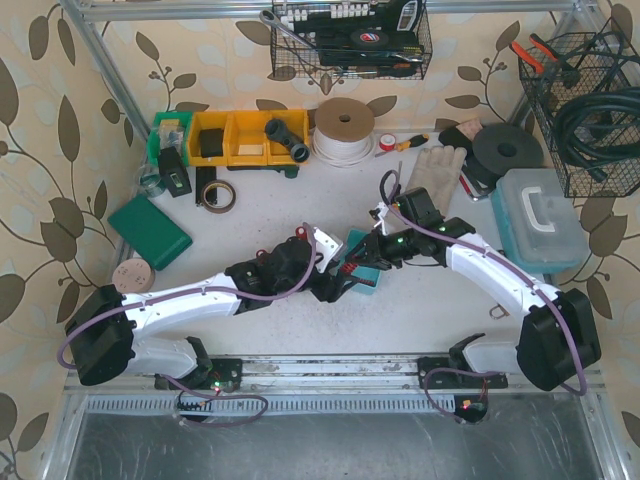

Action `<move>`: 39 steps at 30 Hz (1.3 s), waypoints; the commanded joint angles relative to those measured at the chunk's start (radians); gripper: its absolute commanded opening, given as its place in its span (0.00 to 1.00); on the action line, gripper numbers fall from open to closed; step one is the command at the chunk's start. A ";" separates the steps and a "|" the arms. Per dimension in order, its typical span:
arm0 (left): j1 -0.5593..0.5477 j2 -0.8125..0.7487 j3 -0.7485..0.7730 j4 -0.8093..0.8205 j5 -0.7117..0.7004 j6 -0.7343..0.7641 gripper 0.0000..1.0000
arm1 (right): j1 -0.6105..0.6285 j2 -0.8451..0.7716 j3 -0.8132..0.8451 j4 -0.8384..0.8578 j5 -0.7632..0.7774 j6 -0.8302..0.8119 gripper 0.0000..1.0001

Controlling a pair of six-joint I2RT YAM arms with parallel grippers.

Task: Install the large spring

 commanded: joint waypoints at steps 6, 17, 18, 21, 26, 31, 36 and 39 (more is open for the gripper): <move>-0.007 -0.041 0.033 -0.013 -0.092 -0.019 0.75 | 0.000 -0.031 0.020 -0.024 0.093 -0.079 0.00; -0.007 -0.138 -0.016 -0.017 -0.251 -0.060 0.78 | -0.001 -0.073 -0.009 -0.027 0.161 -0.135 0.00; -0.007 -0.151 -0.027 -0.009 -0.255 -0.060 0.78 | -0.001 -0.071 -0.007 -0.031 0.165 -0.139 0.00; -0.007 -0.185 -0.051 0.004 -0.274 -0.066 0.79 | -0.001 -0.067 0.002 -0.043 0.185 -0.159 0.00; -0.007 -0.223 -0.083 0.028 -0.301 -0.067 0.80 | -0.003 -0.063 0.007 -0.048 0.266 -0.179 0.00; -0.006 -0.270 -0.117 0.042 -0.344 -0.073 0.81 | -0.002 -0.036 0.062 -0.113 0.400 -0.212 0.00; -0.001 -0.351 -0.170 0.057 -0.407 -0.092 0.73 | 0.050 -0.056 0.086 -0.099 0.575 -0.215 0.00; 0.002 -0.410 -0.203 0.043 -0.451 -0.114 0.72 | 0.118 -0.042 0.126 -0.113 0.708 -0.225 0.00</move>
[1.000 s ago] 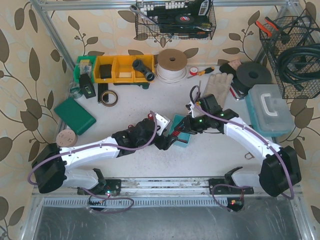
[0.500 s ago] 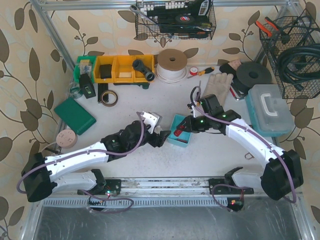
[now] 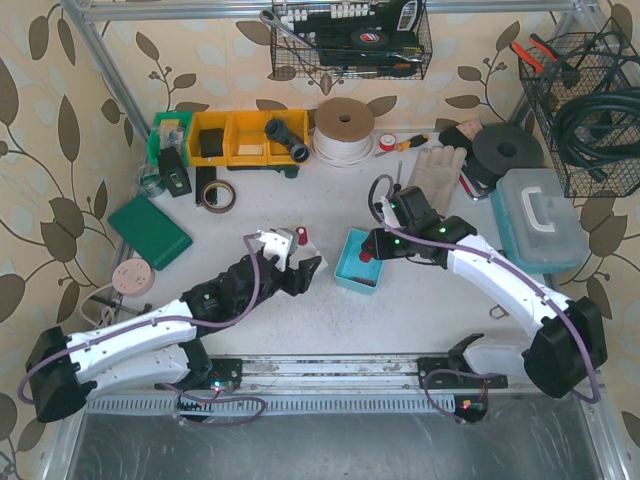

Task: Install the large spring

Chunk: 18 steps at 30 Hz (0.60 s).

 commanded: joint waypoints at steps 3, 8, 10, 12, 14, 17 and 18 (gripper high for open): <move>0.006 -0.138 -0.069 0.037 -0.145 -0.058 0.73 | 0.158 0.027 0.129 -0.035 0.310 -0.044 0.00; 0.013 -0.256 -0.114 -0.008 -0.235 -0.114 0.72 | 0.233 0.111 0.238 -0.084 0.369 -0.065 0.00; 0.012 -0.326 -0.142 -0.037 -0.285 -0.146 0.72 | 0.243 0.156 0.279 -0.100 0.359 -0.066 0.00; 0.014 -0.409 -0.181 -0.055 -0.339 -0.183 0.74 | 0.262 0.196 0.322 -0.114 0.369 -0.068 0.00; 0.015 -0.480 -0.219 -0.069 -0.384 -0.211 0.78 | 0.293 0.234 0.364 -0.125 0.399 -0.078 0.00; 0.015 -0.553 -0.245 -0.110 -0.432 -0.253 0.83 | 0.327 0.296 0.429 -0.146 0.428 -0.080 0.00; 0.015 -0.565 -0.251 -0.115 -0.439 -0.260 0.85 | 0.336 0.316 0.448 -0.156 0.435 -0.078 0.00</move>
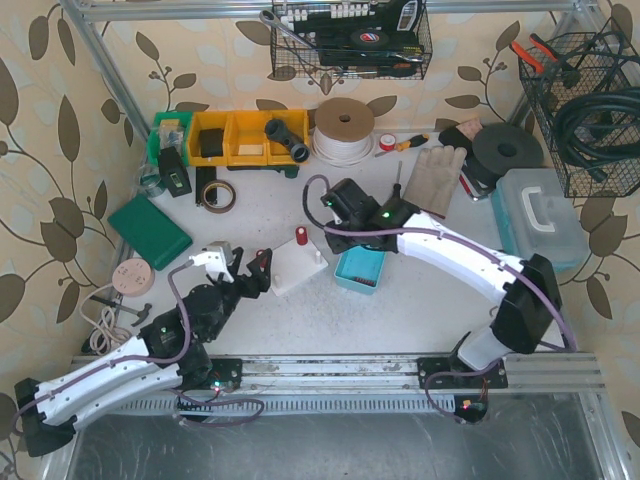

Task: Install the large spring

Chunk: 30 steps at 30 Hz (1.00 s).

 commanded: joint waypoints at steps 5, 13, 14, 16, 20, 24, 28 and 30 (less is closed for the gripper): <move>0.014 -0.026 -0.011 -0.036 -0.091 -0.072 0.98 | 0.078 0.107 0.128 -0.030 0.103 -0.025 0.00; 0.019 0.079 0.032 -0.027 -0.056 -0.056 0.99 | 0.087 0.134 0.144 -0.007 0.092 -0.056 0.00; 0.022 0.078 0.029 -0.024 -0.056 -0.057 0.98 | 0.086 0.134 0.143 -0.004 0.091 -0.062 0.00; 0.026 0.079 0.024 -0.016 -0.054 -0.057 0.98 | 0.086 0.127 0.136 0.009 0.093 -0.073 0.00; 0.040 0.109 0.030 -0.002 -0.036 -0.056 0.98 | 0.087 0.112 0.109 0.068 0.075 -0.096 0.00; 0.057 0.159 0.067 -0.023 -0.022 -0.059 0.98 | 0.087 0.125 0.121 0.076 0.076 -0.121 0.00; 0.078 0.202 0.157 -0.167 0.000 -0.099 0.94 | 0.085 0.127 0.136 0.060 0.066 -0.154 0.00; 0.089 0.239 0.242 -0.311 -0.016 -0.131 0.93 | 0.084 0.129 0.148 0.046 0.071 -0.177 0.00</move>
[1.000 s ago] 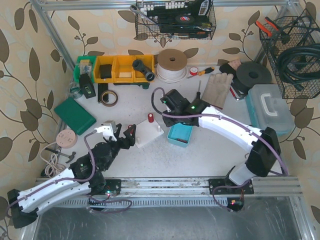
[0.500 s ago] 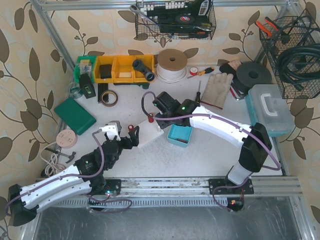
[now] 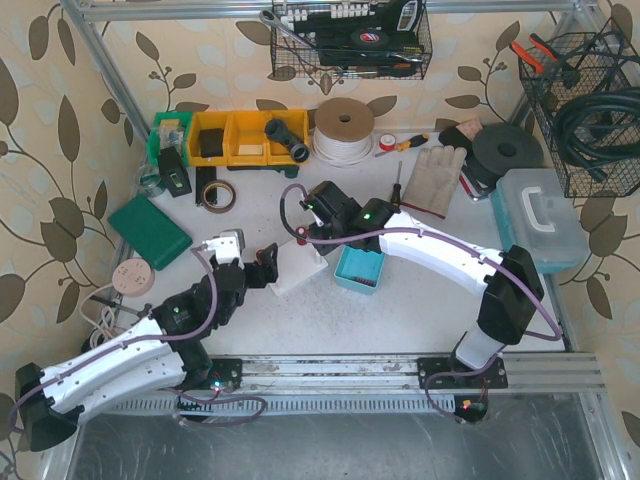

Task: Install the large spring

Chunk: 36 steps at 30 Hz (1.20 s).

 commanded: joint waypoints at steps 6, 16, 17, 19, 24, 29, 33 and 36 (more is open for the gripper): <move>0.057 0.095 0.256 -0.396 0.046 -0.061 0.93 | -0.016 -0.001 0.041 0.019 -0.042 -0.062 0.00; 0.068 0.025 0.152 -0.256 0.107 -0.047 0.94 | -0.083 -0.023 -0.027 0.055 -0.141 -0.023 0.00; 0.070 0.045 0.162 -0.260 0.109 -0.055 0.94 | -0.083 -0.023 -0.026 0.054 -0.140 -0.024 0.00; 0.069 0.087 0.178 -0.263 0.115 -0.072 0.94 | -0.085 -0.020 -0.024 0.052 -0.137 -0.027 0.00; 0.069 0.169 0.211 -0.275 0.124 -0.069 0.94 | -0.085 -0.013 -0.007 0.026 -0.127 -0.036 0.00; 0.084 0.145 0.182 -0.237 0.147 -0.053 0.96 | -0.084 -0.044 -0.026 0.017 -0.101 -0.046 0.00; 0.136 0.113 0.144 -0.198 0.216 -0.050 0.97 | -0.085 -0.037 -0.035 0.027 -0.096 -0.052 0.00; 0.177 0.102 0.126 -0.173 0.260 -0.050 0.97 | -0.078 -0.012 -0.008 -0.013 -0.060 -0.041 0.00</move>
